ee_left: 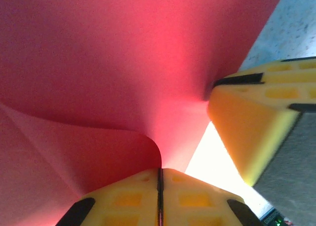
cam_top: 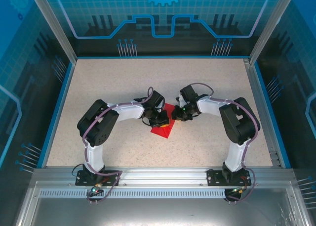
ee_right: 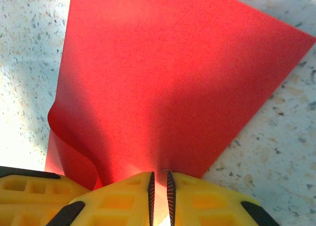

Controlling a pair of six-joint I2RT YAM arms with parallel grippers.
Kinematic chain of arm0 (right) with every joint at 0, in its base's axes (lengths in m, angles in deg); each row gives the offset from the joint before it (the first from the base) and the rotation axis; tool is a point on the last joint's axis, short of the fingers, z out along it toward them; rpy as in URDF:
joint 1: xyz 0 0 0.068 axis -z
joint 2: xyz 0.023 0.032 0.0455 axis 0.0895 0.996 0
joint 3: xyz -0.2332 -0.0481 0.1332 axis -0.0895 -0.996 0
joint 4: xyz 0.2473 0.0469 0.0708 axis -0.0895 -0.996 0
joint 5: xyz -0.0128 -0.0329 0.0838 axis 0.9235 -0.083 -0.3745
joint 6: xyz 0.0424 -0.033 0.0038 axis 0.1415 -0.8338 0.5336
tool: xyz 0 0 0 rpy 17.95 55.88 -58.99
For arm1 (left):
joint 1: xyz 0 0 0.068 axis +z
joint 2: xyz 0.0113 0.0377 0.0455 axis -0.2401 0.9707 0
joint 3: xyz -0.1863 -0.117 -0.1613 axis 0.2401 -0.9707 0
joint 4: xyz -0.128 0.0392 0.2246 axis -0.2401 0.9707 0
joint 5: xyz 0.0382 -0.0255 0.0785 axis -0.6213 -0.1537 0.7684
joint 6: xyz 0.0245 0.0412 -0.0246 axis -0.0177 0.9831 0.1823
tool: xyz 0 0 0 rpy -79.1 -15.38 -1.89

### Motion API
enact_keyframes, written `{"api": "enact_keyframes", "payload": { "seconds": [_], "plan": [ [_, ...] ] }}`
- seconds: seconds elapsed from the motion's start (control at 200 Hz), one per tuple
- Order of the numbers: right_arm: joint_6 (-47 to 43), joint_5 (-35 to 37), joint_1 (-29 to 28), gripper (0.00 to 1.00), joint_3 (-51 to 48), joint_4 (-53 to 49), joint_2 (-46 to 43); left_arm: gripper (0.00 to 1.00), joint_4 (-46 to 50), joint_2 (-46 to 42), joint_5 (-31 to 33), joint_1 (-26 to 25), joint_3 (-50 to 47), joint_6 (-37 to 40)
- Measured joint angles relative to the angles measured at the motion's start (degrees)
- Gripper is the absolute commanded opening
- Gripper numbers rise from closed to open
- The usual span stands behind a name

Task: Fold a paper plane with a square sheet of paper (pick it up from the middle)
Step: Fold the triangle a second time at the center of the table.

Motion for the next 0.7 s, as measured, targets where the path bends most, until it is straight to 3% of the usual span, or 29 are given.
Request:
{"api": "enact_keyframes", "payload": {
  "seconds": [0.7],
  "plan": [
    [-0.4,-0.2,0.0,0.18,0.0,0.0,0.0,0.1,0.0,1.9,-0.6,-0.1,0.8,0.2]
  ]
}}
